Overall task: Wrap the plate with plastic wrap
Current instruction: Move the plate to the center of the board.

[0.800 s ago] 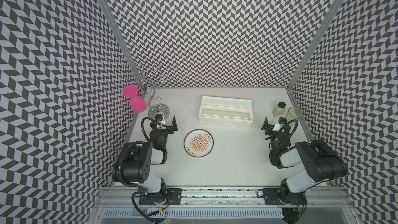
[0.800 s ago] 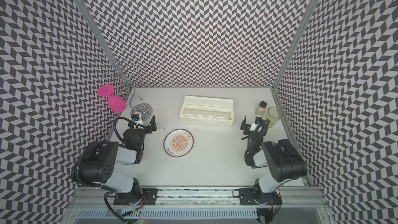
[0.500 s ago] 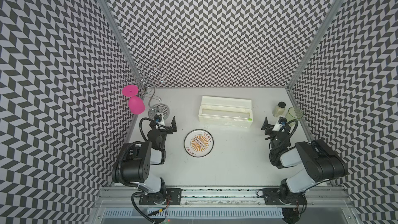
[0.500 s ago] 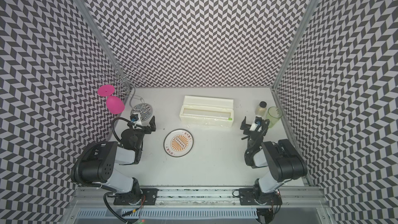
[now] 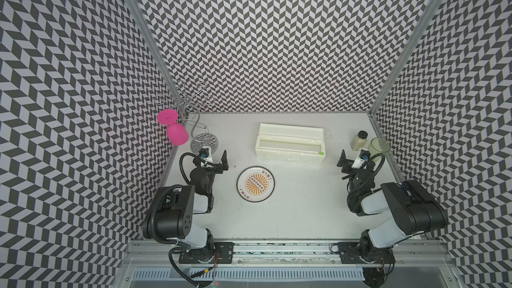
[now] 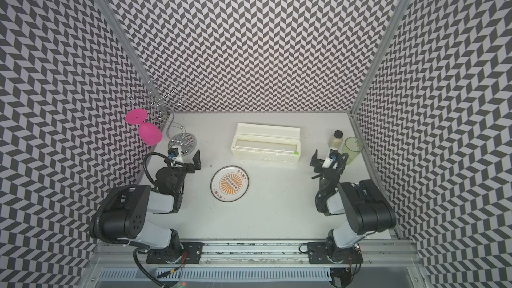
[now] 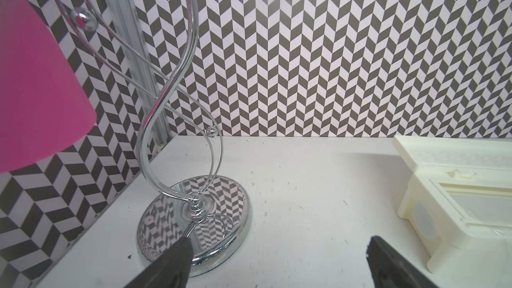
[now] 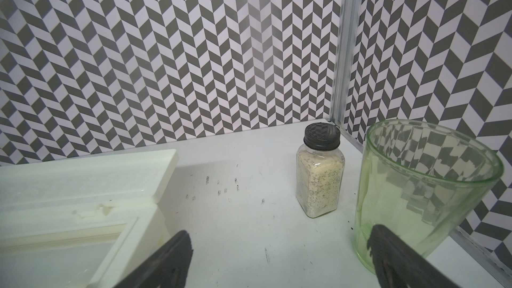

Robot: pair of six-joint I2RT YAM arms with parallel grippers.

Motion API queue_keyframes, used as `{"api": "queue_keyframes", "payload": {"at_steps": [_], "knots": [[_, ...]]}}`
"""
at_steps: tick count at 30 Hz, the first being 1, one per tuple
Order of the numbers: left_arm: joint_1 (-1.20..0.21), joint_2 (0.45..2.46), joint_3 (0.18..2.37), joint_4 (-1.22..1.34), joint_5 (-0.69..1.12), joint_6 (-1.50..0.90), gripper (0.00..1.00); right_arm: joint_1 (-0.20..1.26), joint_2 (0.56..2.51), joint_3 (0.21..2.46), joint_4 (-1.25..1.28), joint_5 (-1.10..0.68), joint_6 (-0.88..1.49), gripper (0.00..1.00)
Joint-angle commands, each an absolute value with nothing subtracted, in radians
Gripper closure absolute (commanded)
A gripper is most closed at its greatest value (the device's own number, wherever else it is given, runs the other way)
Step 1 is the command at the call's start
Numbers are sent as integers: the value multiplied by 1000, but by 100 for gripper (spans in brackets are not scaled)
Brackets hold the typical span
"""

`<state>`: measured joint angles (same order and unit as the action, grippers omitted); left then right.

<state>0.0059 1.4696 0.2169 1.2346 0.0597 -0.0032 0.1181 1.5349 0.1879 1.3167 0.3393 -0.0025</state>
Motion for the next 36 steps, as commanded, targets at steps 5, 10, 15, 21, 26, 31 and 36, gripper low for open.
{"api": "queue_keyframes", "payload": {"at_steps": [5, 10, 15, 21, 26, 31, 36], "knots": [[-193, 1108, 311, 765, -415, -126, 1, 221, 1154, 461, 464, 546, 254, 0], [-245, 987, 431, 499, -406, -322, 1, 239, 1128, 688, 18, 416, 500, 1], [-159, 917, 534, 213, -194, -669, 1, 213, 1083, 663, 66, -109, 550, 11], [-164, 995, 683, -143, -69, -608, 17, 412, 1184, 774, -165, -169, 560, 24], [-223, 1025, 647, -244, -29, -670, 17, 601, 1317, 828, -230, -138, 577, 42], [-239, 1067, 552, -207, 35, -720, 19, 719, 1481, 907, -189, -187, 603, 51], [-247, 1134, 489, -126, 109, -726, 27, 775, 1625, 954, -132, -249, 618, 52]]}}
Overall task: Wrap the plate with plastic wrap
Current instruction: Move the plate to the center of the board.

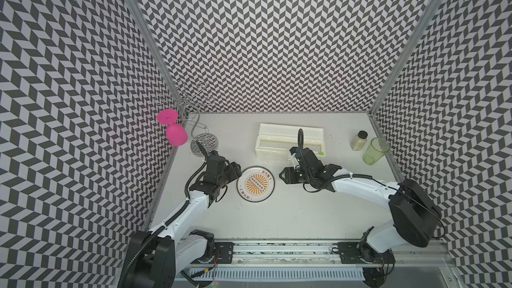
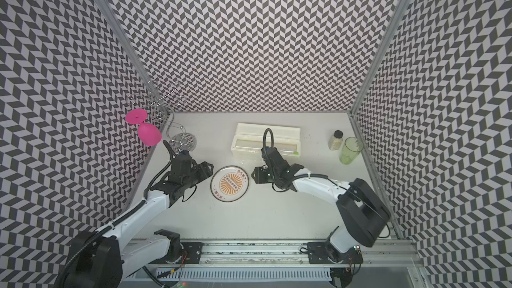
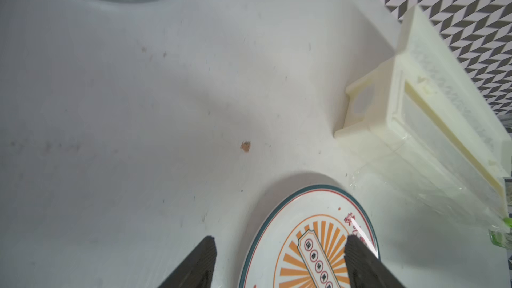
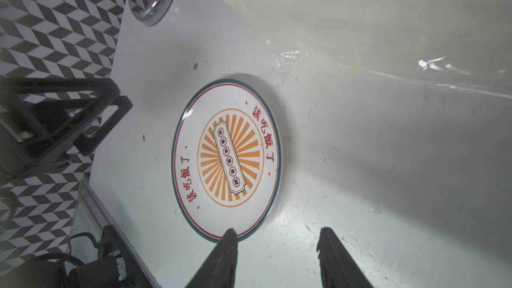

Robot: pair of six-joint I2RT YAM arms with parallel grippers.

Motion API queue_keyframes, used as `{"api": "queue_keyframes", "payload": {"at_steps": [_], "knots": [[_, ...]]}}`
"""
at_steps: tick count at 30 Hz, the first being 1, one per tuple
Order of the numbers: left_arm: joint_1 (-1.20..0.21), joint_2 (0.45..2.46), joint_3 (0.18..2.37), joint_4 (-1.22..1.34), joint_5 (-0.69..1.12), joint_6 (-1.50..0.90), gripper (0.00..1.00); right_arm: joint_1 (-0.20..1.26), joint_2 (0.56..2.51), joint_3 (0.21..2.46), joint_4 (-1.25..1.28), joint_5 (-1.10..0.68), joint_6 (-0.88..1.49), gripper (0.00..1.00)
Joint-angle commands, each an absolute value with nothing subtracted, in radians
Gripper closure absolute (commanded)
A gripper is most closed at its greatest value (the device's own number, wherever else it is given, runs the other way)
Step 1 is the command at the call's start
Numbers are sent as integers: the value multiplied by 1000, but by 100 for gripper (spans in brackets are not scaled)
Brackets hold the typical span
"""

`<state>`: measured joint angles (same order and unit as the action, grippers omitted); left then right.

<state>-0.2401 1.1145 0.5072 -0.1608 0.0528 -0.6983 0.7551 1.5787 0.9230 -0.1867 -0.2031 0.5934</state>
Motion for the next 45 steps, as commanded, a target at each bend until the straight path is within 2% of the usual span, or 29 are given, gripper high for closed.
{"api": "queue_keyframes", "payload": {"at_steps": [1, 3, 14, 15, 20, 23, 32, 36, 41, 44, 45], "knots": [[-251, 1146, 479, -111, 116, -727, 29, 779, 1653, 966, -125, -261, 618, 53], [-265, 1168, 462, -88, 120, -726, 32, 782, 1700, 993, -119, -271, 613, 57], [-385, 1266, 416, 9, 111, -727, 44, 781, 1872, 1067, -109, -277, 580, 66], [-392, 1275, 412, 20, 122, -724, 49, 781, 1874, 1066, -112, -272, 573, 66], [-460, 1324, 433, 50, 150, -735, 56, 761, 1857, 1039, -151, -234, 530, 74], [-530, 1362, 459, 78, 162, -758, 60, 717, 1801, 970, -164, -233, 502, 75], [-748, 1542, 612, 168, 164, -827, 61, 559, 1607, 776, -260, -220, 405, 75], [-773, 1597, 669, 155, 177, -835, 61, 520, 1585, 758, -289, -227, 389, 76], [-793, 1560, 612, 158, 185, -853, 61, 520, 1549, 743, -305, -236, 394, 76], [-781, 1537, 606, 128, 179, -833, 59, 514, 1542, 741, -305, -236, 398, 74], [-769, 1527, 609, 113, 183, -820, 55, 506, 1540, 744, -309, -243, 396, 71]]}}
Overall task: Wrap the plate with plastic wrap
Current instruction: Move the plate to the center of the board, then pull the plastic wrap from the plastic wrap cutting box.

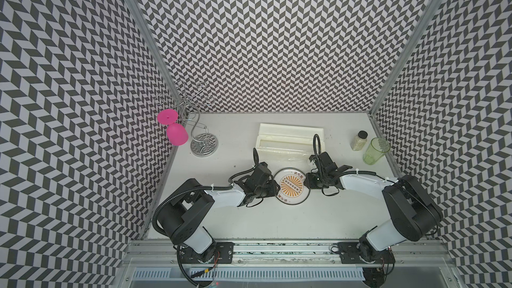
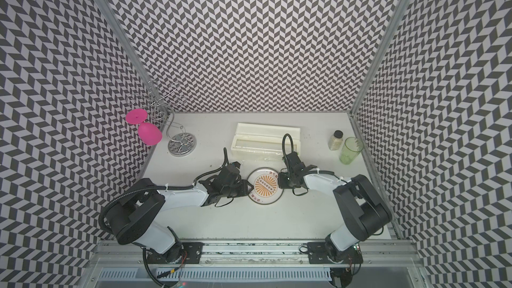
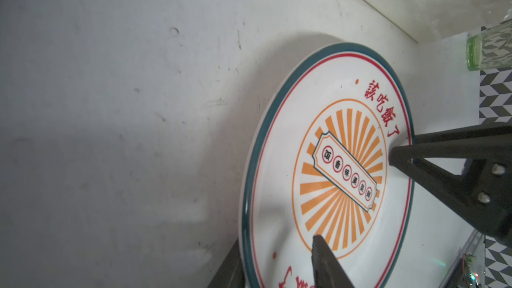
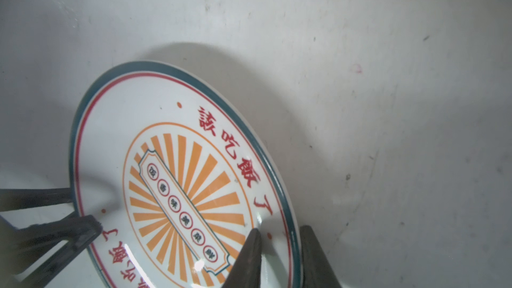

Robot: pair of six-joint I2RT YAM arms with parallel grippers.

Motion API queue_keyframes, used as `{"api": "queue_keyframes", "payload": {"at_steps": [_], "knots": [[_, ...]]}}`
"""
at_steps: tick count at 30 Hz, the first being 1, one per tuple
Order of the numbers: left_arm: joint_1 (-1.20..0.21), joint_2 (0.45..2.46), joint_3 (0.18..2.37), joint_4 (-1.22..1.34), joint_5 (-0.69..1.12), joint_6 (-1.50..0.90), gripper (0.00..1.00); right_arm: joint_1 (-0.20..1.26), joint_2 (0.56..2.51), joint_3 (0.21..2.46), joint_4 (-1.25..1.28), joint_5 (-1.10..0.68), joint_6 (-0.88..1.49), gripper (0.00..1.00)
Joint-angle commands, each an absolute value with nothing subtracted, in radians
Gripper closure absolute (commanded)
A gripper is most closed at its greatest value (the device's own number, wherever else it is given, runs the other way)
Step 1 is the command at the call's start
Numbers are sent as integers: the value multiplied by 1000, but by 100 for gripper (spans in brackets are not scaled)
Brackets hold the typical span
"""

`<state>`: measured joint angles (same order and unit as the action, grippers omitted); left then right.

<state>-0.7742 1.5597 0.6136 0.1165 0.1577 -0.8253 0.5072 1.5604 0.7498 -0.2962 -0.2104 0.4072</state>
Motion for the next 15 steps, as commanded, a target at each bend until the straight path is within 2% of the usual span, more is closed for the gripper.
{"api": "queue_keyframes", "payload": {"at_steps": [1, 5, 7, 11, 13, 15], "knots": [[-749, 1510, 611, 96, 195, -802, 48, 498, 1533, 752, -319, -250, 391, 66], [-610, 1397, 622, 68, 268, -728, 30, 429, 1438, 777, -335, -256, 378, 46], [-550, 1352, 634, 83, 284, -692, 24, 390, 1393, 790, -316, -264, 385, 41], [-405, 1331, 537, 349, 313, -722, 20, 324, 1347, 781, -202, -332, 434, 39], [-374, 1363, 477, 535, 305, -735, 20, 312, 1342, 761, -123, -378, 474, 39], [-376, 1414, 487, 594, 300, -697, 21, 310, 1352, 756, -81, -434, 482, 39]]}}
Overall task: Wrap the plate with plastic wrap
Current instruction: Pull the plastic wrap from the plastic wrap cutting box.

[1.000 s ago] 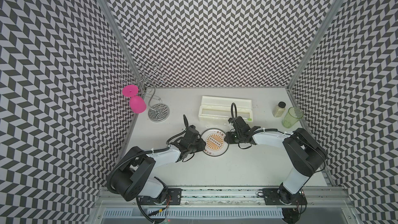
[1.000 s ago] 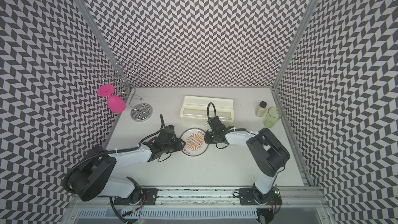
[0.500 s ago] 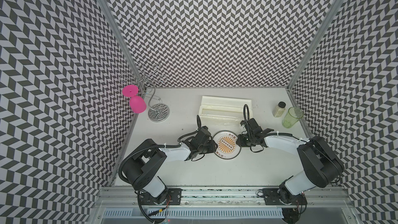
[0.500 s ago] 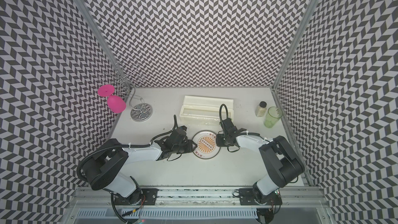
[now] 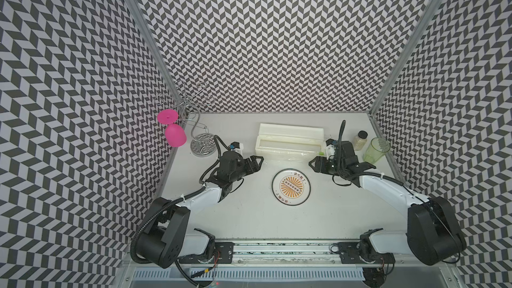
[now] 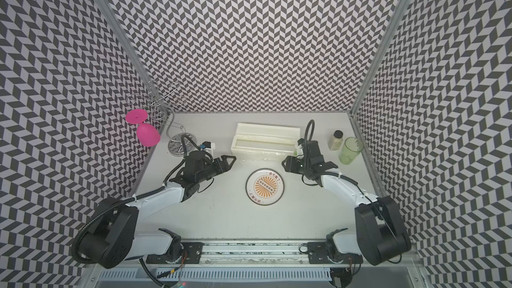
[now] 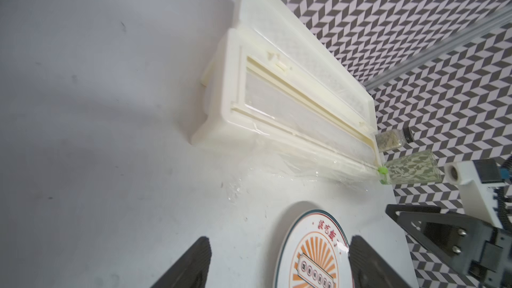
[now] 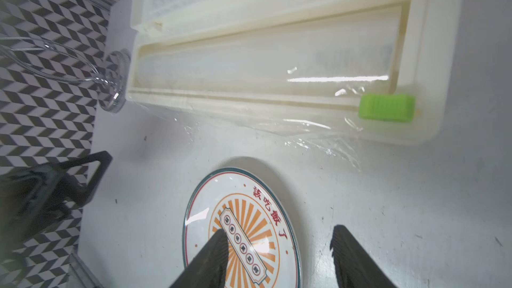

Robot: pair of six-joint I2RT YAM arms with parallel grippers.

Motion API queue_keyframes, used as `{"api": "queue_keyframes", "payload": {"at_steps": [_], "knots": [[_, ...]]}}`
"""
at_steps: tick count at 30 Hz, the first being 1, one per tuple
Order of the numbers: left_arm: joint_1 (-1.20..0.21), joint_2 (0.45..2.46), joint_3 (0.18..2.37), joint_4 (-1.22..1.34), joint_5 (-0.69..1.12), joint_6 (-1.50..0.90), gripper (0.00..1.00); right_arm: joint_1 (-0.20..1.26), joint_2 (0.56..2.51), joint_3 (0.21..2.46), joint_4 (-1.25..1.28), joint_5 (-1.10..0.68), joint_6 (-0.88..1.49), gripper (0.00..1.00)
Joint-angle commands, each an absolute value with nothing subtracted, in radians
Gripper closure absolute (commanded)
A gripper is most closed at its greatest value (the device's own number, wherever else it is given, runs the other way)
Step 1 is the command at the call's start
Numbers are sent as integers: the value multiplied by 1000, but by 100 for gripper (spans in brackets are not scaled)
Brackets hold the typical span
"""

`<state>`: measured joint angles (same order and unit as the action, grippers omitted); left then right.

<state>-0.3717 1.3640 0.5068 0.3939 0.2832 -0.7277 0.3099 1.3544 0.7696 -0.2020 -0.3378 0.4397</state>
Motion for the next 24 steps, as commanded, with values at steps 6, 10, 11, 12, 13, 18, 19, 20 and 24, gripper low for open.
{"api": "queue_keyframes", "payload": {"at_steps": [6, 10, 11, 12, 13, 18, 19, 20, 24], "knots": [[-388, 1558, 513, 716, 299, -602, 27, 310, 1364, 740, -75, -428, 469, 40], [-402, 1648, 557, 734, 305, -548, 29, 310, 1352, 720, -75, -409, 471, 40], [-403, 1679, 568, 742, 316, -540, 30, 309, 1350, 718, -72, -406, 475, 40], [-402, 1708, 579, 745, 322, -535, 30, 308, 1348, 716, -70, -402, 476, 41], [-402, 1731, 589, 744, 329, -531, 32, 309, 1346, 718, -71, -399, 477, 41], [-419, 1808, 620, 749, 320, -503, 34, 300, 1332, 732, -87, -382, 470, 42], [-424, 1819, 625, 744, 307, -496, 34, 296, 1331, 733, -89, -380, 468, 42], [-429, 1834, 635, 741, 294, -490, 34, 295, 1330, 733, -89, -380, 466, 42], [-433, 1902, 668, 765, 300, -501, 36, 290, 1330, 730, -88, -382, 468, 43]]}}
